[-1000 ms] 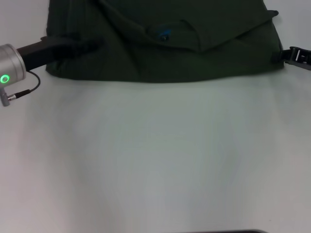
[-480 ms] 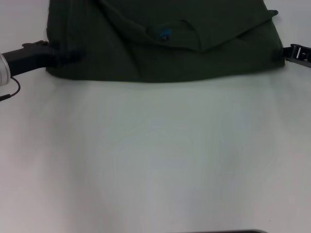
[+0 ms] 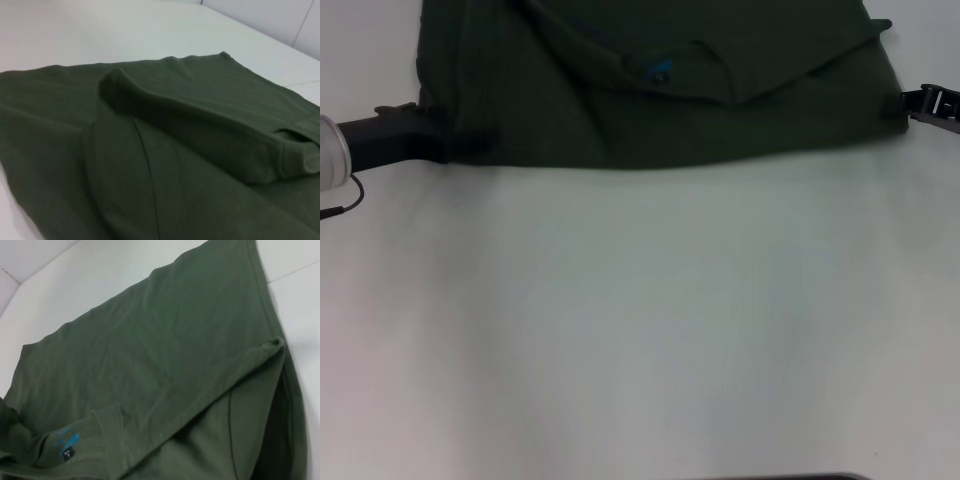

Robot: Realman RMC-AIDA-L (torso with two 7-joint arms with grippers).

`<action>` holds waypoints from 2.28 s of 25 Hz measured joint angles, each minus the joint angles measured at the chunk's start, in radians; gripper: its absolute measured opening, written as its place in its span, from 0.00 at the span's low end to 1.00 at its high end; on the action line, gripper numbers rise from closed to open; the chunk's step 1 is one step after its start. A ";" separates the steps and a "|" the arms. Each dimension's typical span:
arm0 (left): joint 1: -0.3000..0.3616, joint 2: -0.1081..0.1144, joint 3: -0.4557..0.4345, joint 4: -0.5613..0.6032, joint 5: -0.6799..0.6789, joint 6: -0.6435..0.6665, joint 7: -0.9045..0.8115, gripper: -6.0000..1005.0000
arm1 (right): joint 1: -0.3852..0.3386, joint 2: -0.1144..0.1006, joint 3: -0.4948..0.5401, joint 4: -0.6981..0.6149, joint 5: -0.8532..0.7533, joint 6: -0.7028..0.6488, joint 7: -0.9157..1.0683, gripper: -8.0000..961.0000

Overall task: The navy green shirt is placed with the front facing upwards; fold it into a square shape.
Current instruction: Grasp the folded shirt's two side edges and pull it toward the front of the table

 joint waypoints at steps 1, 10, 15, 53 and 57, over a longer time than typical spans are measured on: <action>0.000 0.000 0.006 0.000 0.003 -0.005 0.000 0.90 | 0.000 0.000 0.000 0.000 0.000 0.000 0.000 0.05; -0.002 -0.008 0.057 -0.004 0.032 -0.066 -0.006 0.90 | 0.001 0.002 0.000 0.000 0.000 -0.001 -0.001 0.05; -0.009 -0.013 0.066 -0.010 0.050 -0.104 -0.009 0.90 | 0.000 0.005 0.001 0.000 0.000 -0.001 -0.001 0.05; -0.032 -0.001 0.064 -0.006 0.127 -0.053 -0.044 0.88 | -0.006 0.000 0.003 -0.002 0.025 0.003 0.001 0.05; -0.032 0.000 0.065 -0.006 0.128 -0.047 -0.043 0.88 | -0.006 -0.001 0.003 -0.002 0.025 0.003 0.001 0.05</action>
